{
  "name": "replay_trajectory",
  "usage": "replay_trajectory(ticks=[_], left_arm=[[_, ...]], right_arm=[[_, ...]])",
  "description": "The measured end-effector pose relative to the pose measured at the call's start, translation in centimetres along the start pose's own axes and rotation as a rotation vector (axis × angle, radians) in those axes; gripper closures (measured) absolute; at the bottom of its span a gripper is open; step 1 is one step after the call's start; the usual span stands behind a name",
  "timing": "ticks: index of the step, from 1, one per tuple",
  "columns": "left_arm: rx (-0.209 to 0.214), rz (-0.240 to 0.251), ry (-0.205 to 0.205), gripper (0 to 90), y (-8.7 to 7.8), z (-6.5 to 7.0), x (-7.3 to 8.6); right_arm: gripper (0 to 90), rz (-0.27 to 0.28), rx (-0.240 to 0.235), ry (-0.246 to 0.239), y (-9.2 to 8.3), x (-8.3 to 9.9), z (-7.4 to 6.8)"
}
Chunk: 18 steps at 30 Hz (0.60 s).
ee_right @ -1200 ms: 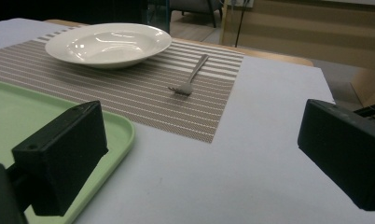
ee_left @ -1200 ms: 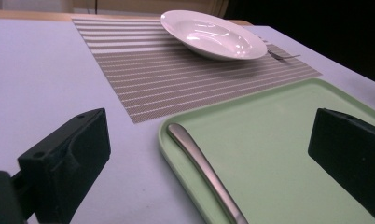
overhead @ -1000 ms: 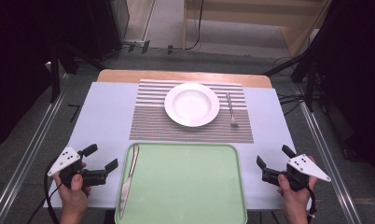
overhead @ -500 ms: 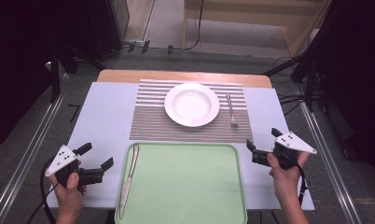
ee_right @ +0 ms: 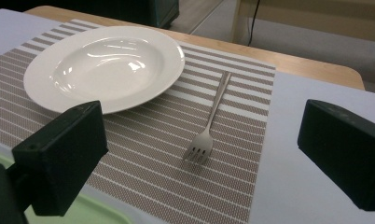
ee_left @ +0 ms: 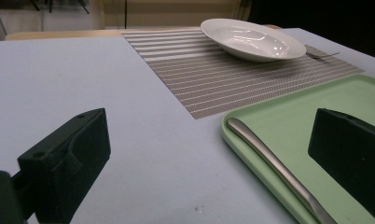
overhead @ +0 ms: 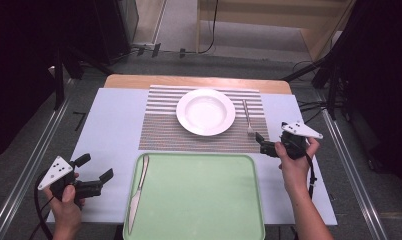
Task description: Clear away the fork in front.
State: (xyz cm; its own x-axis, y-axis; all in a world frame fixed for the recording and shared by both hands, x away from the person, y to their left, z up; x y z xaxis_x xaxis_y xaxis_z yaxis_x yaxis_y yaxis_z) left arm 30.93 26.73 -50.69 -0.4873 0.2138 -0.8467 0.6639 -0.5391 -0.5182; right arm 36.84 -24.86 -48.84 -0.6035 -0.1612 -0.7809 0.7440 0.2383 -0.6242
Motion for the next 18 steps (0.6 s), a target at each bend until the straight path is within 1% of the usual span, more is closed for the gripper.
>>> replay_trajectory(ticks=[2,4,5,7,9,14,16,18], left_arm=[[0.005,0.003,-0.002,0.0,0.0,-0.1,0.0],[0.004,0.003,-0.01,0.0,0.1,-0.2,0.1],[0.009,0.0,-0.009,0.0,0.2,-0.2,0.2],[0.013,-0.003,-0.012,0.0,0.2,-0.1,0.3],[0.015,-0.003,-0.011,0.0,0.3,-0.1,0.3],[0.015,-0.004,-0.015,0.0,0.3,-0.1,0.5],[0.021,0.003,-0.014,0.0,0.3,0.0,0.4],[0.017,0.003,-0.018,0.0,0.3,-0.1,0.4]], right_arm=[[0.0,-0.008,0.005,0.002,0.5,-0.4,0.1],[0.0,-0.016,-0.005,0.004,1.0,-0.8,-0.1],[0.1,-0.016,0.002,0.0,1.3,-1.1,0.0],[0.0,-0.024,-0.002,0.002,1.7,-1.4,-0.1],[0.1,-0.03,0.008,0.0,2.2,-1.7,0.0],[0.1,-0.05,0.004,0.007,3.3,-2.1,0.0],[0.1,-0.057,0.008,0.007,3.8,-2.3,0.2],[0.1,-0.065,0.012,0.009,4.1,-2.4,0.3]])
Point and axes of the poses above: each handheld gripper's, and its own axes: y roughly forward along the jaws, x roughly out of its underside, z roughly to its right, the point moved 9 cm from there along y, roughly forward along the jaws, and after that the axes turned 11 degrees about -z, right-handed, at the moved point
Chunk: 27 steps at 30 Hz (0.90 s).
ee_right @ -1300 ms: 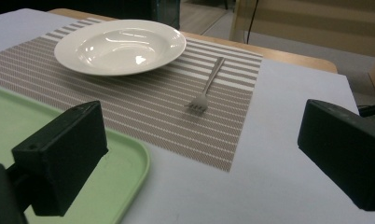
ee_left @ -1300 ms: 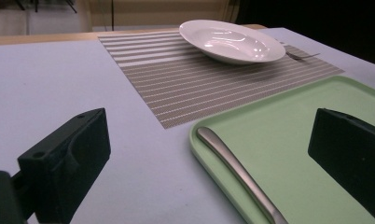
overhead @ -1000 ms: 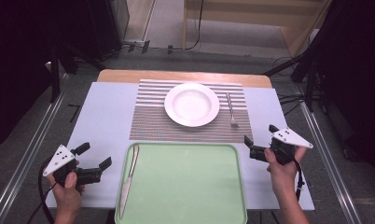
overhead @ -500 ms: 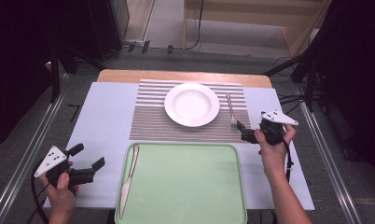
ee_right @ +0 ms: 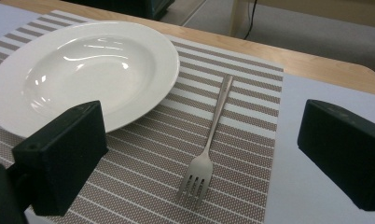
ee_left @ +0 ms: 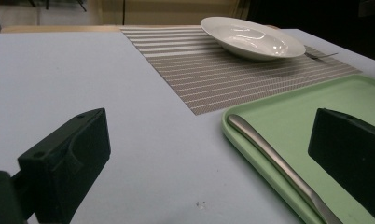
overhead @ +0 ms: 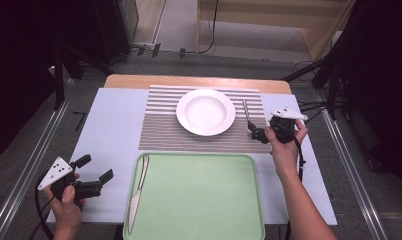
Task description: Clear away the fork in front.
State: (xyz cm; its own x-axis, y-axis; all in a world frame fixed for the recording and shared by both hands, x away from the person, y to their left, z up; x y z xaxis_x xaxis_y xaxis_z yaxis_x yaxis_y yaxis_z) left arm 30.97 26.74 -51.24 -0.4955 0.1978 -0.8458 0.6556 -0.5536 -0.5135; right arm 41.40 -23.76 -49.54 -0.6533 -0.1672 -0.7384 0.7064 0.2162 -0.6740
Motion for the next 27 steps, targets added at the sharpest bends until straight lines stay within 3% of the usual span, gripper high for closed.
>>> replay_trajectory(ticks=[7,13,15,27], left_arm=[[0.001,0.001,0.002,0.0,-0.1,0.0,0.0],[0.006,-0.002,0.004,0.0,0.0,0.1,0.1],[0.003,-0.002,0.002,0.0,0.0,0.0,0.1],[0.006,-0.004,0.003,0.0,-0.1,0.0,0.1]], right_arm=[[0.1,-0.019,0.002,0.026,1.0,-0.6,0.9],[0.3,-0.043,0.009,0.019,1.8,-1.5,1.2],[4.4,-0.053,0.022,0.021,2.2,-1.7,1.4],[7.6,-0.134,-0.007,0.037,4.8,-2.6,1.2]])
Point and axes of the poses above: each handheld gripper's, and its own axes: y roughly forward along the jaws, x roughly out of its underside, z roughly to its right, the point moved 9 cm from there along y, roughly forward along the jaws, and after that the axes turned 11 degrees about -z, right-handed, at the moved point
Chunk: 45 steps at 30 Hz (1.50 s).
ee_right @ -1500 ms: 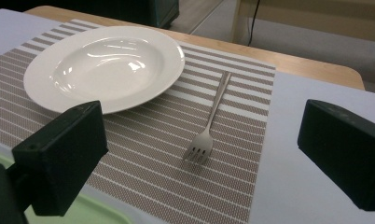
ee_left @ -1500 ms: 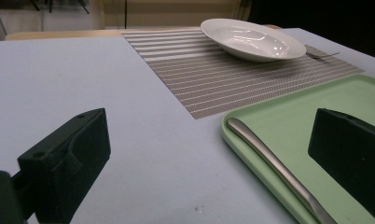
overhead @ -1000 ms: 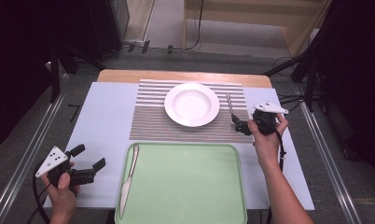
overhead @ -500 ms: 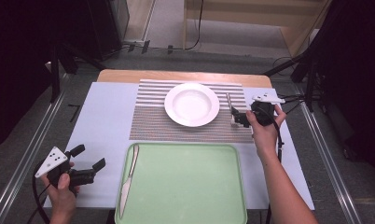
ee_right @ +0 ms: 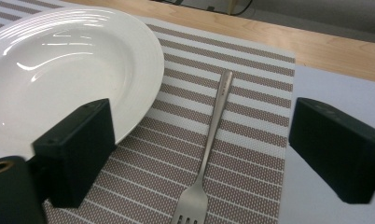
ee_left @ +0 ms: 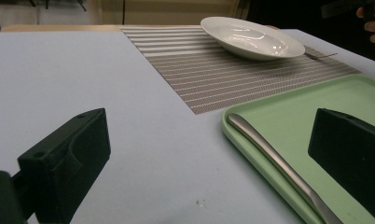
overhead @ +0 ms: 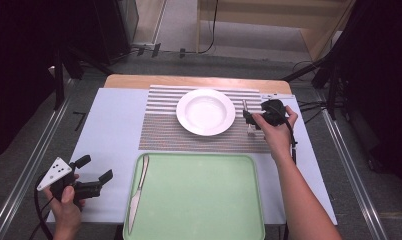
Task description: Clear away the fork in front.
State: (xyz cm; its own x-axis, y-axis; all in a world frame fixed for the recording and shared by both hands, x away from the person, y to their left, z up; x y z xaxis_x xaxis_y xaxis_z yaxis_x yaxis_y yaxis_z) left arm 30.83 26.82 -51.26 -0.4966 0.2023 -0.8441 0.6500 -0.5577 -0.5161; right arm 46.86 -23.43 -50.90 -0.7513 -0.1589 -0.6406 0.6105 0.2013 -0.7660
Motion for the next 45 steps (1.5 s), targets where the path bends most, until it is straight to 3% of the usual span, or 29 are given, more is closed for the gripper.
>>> replay_trajectory(ticks=[8,20,24,28,30,37,45], left_arm=[[-0.001,-0.002,0.002,0.0,0.0,0.0,0.0],[-0.001,-0.005,0.007,0.0,0.1,0.0,0.1],[0.0,-0.005,0.011,0.0,0.2,0.0,0.0],[-0.002,-0.006,0.011,0.0,0.2,0.0,0.0],[-0.001,-0.006,0.013,0.0,0.2,0.0,0.0],[0.0,-0.011,0.013,0.0,0.2,0.0,0.1],[0.002,-0.014,0.014,0.0,0.2,0.0,0.1]], right_arm=[[27.7,-0.091,0.035,0.055,1.6,-0.4,0.6],[40.4,-0.173,0.027,0.074,3.6,-0.4,0.9],[45.4,-0.209,0.051,0.078,4.3,-0.1,1.1],[51.2,-0.241,0.016,0.103,5.1,0.2,1.2],[54.1,-0.264,0.035,0.106,5.3,0.3,1.3],[61.9,-0.306,0.033,0.113,6.2,0.7,1.3],[70.6,-0.329,0.055,0.12,7.4,1.0,1.2]])
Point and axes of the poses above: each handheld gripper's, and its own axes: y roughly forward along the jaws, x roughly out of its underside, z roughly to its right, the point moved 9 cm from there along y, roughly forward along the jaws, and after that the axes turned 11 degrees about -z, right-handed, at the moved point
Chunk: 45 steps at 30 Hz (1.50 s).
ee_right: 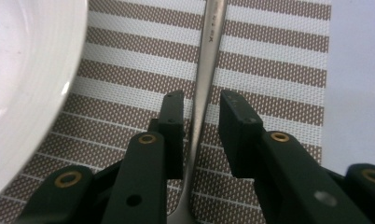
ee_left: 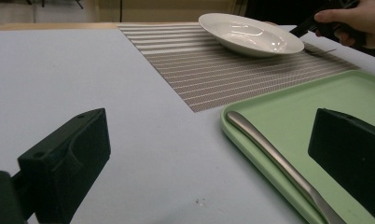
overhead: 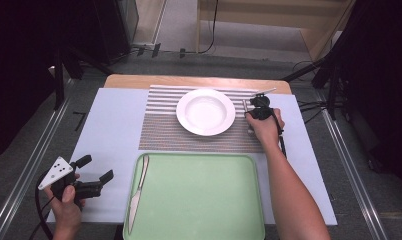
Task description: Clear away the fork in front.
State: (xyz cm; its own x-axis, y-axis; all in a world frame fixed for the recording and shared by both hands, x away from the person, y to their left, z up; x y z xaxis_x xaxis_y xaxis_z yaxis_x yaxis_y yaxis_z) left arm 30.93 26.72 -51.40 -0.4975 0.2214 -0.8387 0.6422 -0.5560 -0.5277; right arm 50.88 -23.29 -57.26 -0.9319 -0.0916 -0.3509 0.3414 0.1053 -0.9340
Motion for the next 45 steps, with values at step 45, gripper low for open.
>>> replay_trajectory(ticks=[45], left_arm=[[0.01,0.004,0.002,0.0,0.27,0.43,-0.2]], right_arm=[[86.9,0.064,0.016,0.049,-0.37,0.78,-0.04]])
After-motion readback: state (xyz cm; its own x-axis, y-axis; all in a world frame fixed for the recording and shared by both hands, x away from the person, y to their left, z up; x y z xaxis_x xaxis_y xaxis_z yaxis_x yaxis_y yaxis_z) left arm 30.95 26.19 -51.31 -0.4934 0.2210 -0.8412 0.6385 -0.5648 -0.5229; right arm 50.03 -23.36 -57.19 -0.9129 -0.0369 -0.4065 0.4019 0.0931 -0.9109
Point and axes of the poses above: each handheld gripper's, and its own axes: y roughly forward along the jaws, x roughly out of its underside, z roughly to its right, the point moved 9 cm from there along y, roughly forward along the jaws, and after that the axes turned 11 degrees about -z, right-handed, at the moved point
